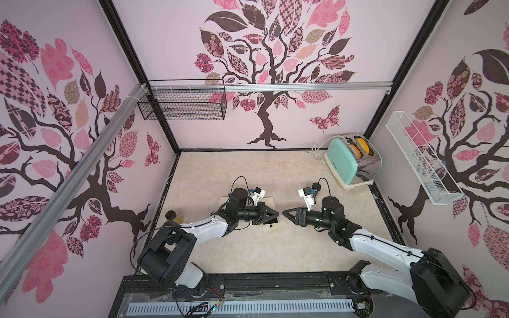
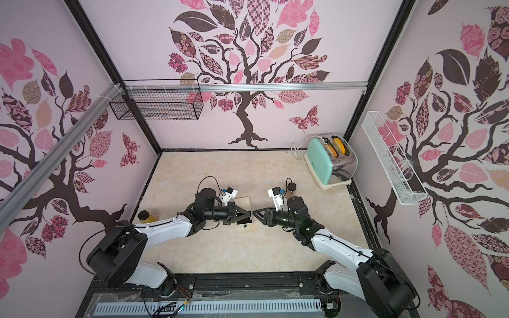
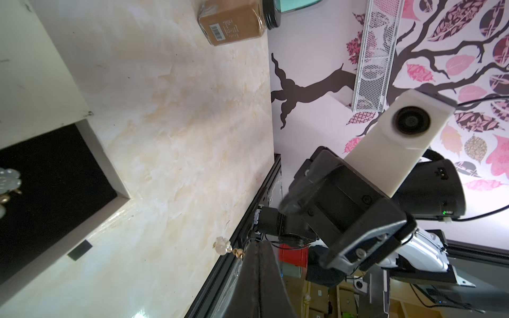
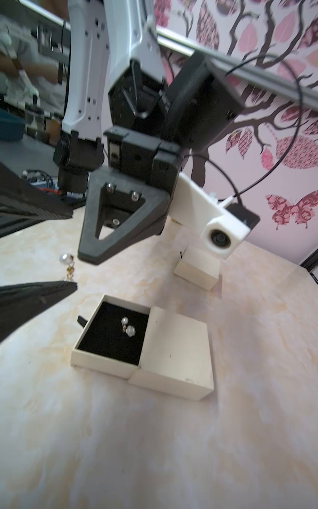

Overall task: Place the earrings into the drawer-style jewelry box
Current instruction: Pick up the earring from the center of the board.

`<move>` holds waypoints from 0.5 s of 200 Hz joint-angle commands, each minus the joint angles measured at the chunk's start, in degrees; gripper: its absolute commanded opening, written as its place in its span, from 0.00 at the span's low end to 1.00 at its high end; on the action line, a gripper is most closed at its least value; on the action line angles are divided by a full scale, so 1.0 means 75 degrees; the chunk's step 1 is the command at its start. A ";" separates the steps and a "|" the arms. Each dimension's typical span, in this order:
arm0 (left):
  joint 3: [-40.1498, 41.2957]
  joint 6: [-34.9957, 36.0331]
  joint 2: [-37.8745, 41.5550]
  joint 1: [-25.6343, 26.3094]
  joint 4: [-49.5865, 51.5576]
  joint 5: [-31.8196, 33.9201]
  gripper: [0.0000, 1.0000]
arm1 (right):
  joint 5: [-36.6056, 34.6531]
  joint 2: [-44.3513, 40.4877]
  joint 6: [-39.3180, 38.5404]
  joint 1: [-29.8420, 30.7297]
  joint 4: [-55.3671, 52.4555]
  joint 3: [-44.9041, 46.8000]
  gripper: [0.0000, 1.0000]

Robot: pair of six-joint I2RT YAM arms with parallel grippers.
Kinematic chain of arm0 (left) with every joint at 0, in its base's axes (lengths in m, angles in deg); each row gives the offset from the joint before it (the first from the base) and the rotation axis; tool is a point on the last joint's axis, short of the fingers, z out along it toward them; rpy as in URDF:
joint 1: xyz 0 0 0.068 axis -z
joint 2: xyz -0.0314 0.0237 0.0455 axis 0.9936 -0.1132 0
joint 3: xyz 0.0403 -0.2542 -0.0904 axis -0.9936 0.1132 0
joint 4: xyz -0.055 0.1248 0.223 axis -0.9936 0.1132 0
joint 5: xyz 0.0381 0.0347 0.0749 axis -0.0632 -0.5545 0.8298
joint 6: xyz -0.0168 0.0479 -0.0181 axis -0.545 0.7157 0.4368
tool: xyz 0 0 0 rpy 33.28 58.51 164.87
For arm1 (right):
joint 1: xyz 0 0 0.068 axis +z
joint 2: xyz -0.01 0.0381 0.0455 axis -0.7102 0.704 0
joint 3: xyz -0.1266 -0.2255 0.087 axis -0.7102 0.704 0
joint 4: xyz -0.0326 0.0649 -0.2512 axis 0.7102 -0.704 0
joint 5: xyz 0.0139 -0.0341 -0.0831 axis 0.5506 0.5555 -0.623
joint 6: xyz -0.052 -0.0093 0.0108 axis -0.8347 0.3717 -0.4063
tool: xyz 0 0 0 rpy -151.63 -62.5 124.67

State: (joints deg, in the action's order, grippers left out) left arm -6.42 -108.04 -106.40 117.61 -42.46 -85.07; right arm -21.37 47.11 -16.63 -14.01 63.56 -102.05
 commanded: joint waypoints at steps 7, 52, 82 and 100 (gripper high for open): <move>0.0213 -0.1530 -0.0208 -0.0014 -0.1856 0.0193 0.00 | 0.1324 0.0322 0.1919 -0.0305 0.2300 0.0299 0.37; 0.0337 -0.1793 -0.0153 -0.0013 -0.2222 0.0311 0.00 | 0.1182 0.0417 0.1762 -0.0530 0.2139 0.0463 0.34; 0.0454 -0.1982 -0.0195 -0.0002 -0.2588 0.0317 0.00 | 0.1126 0.0590 0.1322 -0.0547 0.1839 0.0234 0.32; 0.0484 -0.2021 -0.0193 0.0022 -0.2685 0.0303 0.00 | 0.1179 0.0797 0.1198 -0.0553 0.1846 0.0090 0.32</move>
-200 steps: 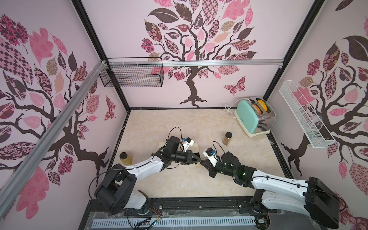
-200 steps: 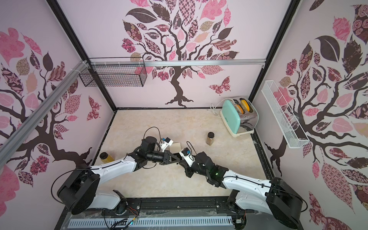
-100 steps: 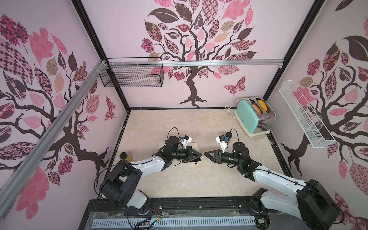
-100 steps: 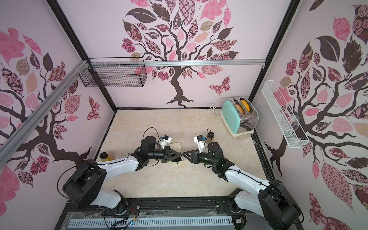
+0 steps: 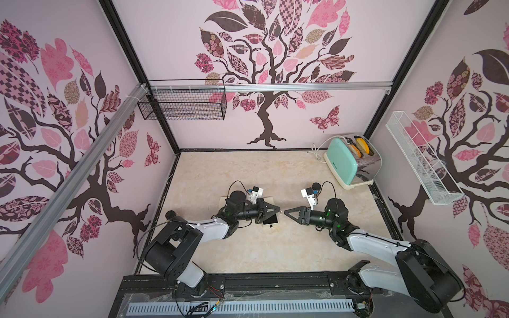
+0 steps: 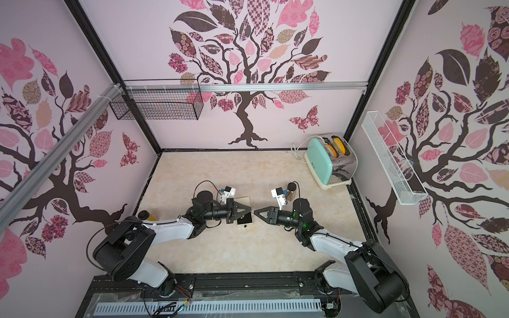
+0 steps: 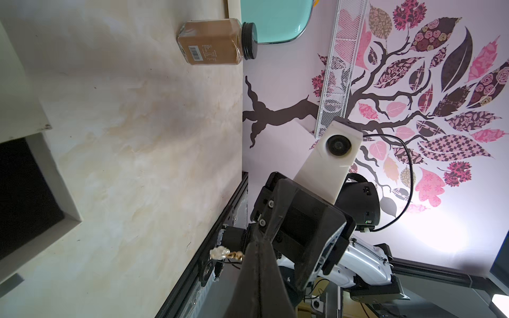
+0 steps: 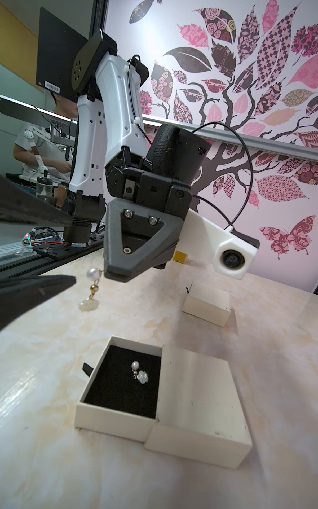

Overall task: Place the earrings into the drawer-style jewelry box
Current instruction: Pick up the earring from the center of the board.

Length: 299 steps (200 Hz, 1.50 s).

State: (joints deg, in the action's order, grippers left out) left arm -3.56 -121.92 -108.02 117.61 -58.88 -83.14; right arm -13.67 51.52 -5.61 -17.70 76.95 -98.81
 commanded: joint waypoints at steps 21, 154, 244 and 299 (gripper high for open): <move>0.0119 -0.0161 0.0064 0.0043 -0.0502 0.0058 0.00 | 0.0243 0.0433 -0.0301 -0.0052 0.0188 -0.0468 0.32; 0.0131 -0.0105 0.0161 0.0109 -0.0479 0.0105 0.00 | 0.0369 0.0744 -0.0228 0.0077 0.0371 -0.0629 0.18; 0.0010 0.0626 0.0384 0.0052 0.0625 0.0120 0.14 | -0.0163 0.0345 -0.0977 0.0088 -0.1746 -0.0948 0.02; -0.0820 0.4172 0.1555 -0.0942 0.6181 0.1125 0.82 | -0.3368 0.0676 -0.3427 0.1087 -0.7429 -0.2695 0.00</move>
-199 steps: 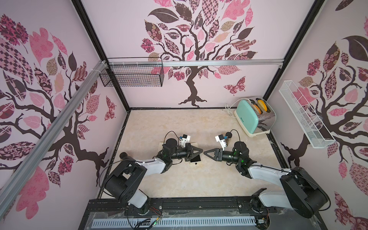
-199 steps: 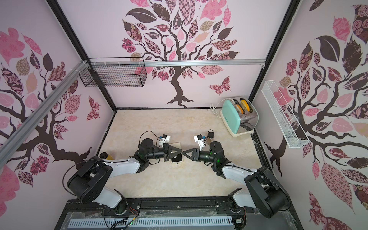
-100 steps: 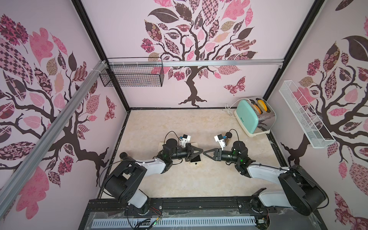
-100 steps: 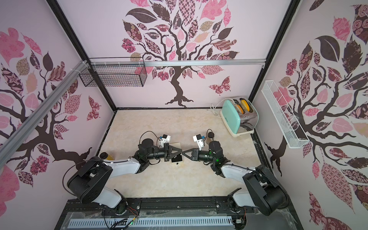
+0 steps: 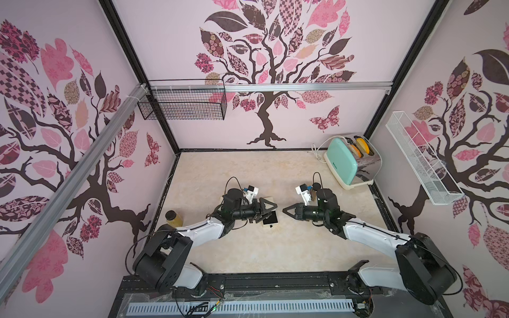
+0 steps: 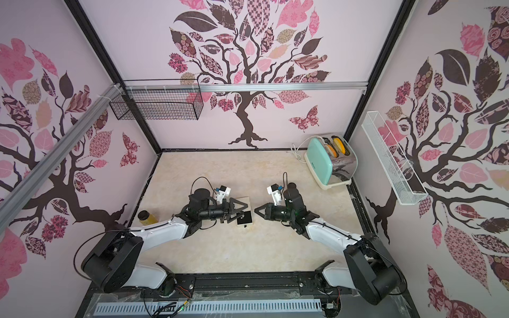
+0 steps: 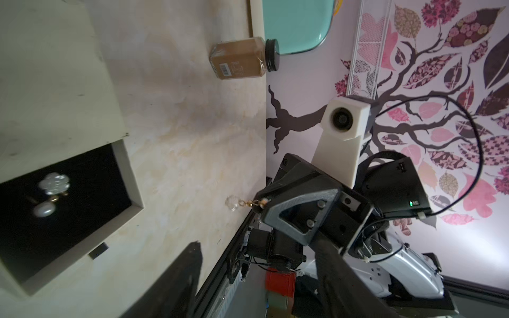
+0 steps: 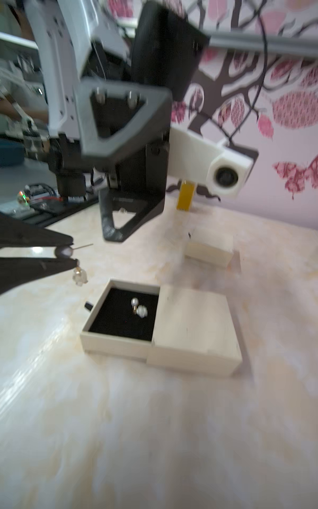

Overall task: Place the earrings into the drawer-style jewelry box
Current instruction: Pick up the earring from the center of the board, then insert the earring into the inner lining.

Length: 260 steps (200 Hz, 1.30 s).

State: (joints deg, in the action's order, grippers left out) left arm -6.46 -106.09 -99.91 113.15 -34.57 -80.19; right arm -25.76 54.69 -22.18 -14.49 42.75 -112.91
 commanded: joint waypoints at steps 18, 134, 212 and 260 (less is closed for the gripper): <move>-0.0635 0.2748 0.0520 -0.0656 0.3903 0.1082 0.87 | -0.2460 0.0828 -0.1352 0.1125 -0.3558 -0.1634 0.00; -0.0660 0.3425 0.0490 -0.1047 0.4842 0.1024 0.98 | -0.4168 0.3643 -0.1109 0.2004 -0.5736 -0.4750 0.00; -0.0595 0.3468 0.0588 -0.1047 0.4813 0.0907 0.98 | -0.4363 0.4279 -0.1096 0.2015 -0.5996 -0.5365 0.00; -0.0581 0.3471 0.0613 -0.1046 0.4768 0.0883 0.98 | -0.4451 0.4526 -0.1144 0.2050 -0.6129 -0.5572 0.00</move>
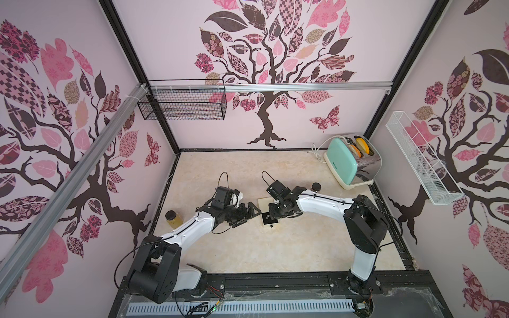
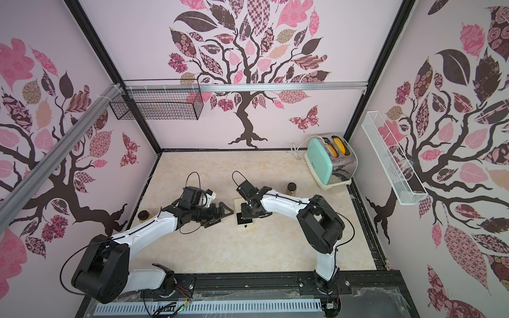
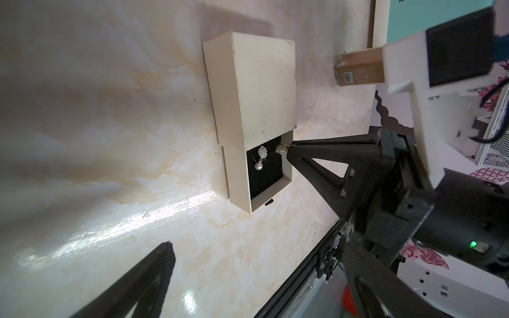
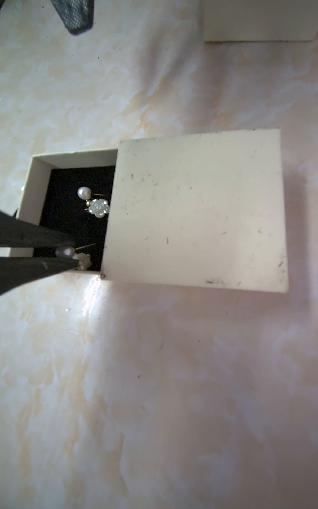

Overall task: Place the earrings into the drawer-style jewelry box
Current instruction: Insert the earring into the inner lining.

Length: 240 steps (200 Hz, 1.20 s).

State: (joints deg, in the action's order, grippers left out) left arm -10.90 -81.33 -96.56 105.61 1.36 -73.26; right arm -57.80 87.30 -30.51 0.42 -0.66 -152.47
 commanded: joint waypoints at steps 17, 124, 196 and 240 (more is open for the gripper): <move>0.0021 0.0164 0.0173 -0.0031 -0.0014 -0.0058 0.98 | -0.0212 0.0271 -0.0051 0.0081 -0.0383 -0.0361 0.00; 0.0093 0.0133 0.0286 -0.0030 -0.0103 -0.0135 0.98 | -0.0390 0.0743 -0.0144 0.0180 -0.0583 -0.0698 0.00; 0.0144 0.0105 0.0349 0.0005 -0.0155 -0.0182 0.98 | -0.0560 0.1098 -0.0191 0.0221 -0.0641 -0.0692 0.00; 0.0158 0.0090 0.0362 0.0005 -0.0180 -0.0187 0.98 | -0.0672 0.1052 -0.0232 0.0272 -0.0755 -0.0807 0.00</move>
State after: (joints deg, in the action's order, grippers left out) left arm -10.13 -81.35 -94.86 105.61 1.05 -73.99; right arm -61.43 93.75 -31.56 2.01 -3.59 -157.11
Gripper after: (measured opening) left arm 0.983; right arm 0.059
